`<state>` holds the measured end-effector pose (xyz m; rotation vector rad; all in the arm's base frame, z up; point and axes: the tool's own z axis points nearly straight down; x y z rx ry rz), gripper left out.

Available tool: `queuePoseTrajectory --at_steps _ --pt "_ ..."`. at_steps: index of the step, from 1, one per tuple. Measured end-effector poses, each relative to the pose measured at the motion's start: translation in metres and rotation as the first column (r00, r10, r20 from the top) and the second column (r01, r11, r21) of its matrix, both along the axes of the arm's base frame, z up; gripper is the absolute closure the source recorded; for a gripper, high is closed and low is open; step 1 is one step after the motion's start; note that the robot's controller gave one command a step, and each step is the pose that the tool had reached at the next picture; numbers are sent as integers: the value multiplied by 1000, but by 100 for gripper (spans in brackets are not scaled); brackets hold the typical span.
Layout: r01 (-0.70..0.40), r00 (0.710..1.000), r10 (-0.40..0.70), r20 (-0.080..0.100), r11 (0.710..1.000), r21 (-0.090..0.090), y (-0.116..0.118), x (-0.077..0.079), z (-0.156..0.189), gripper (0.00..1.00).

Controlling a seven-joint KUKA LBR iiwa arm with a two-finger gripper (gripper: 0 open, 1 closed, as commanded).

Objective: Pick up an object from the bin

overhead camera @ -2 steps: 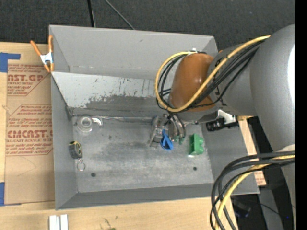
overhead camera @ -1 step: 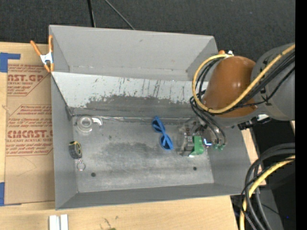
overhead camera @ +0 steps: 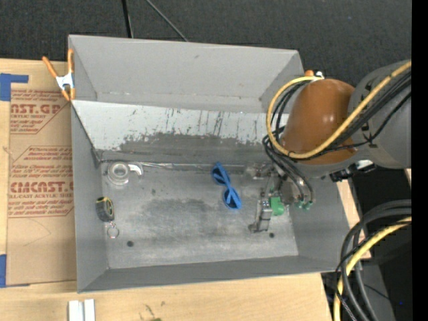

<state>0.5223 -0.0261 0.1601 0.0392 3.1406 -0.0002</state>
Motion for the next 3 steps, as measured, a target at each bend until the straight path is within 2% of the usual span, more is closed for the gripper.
queuePoseTrajectory --at_steps 1,2,3 --pt "-7 1000 7 -1 1000 0 4 39 -92 0" --pt "-7 1000 7 -5 1000 0 4 38 -87 100" --pt "338 941 -338 2 941 0 -41 17 -51 100"
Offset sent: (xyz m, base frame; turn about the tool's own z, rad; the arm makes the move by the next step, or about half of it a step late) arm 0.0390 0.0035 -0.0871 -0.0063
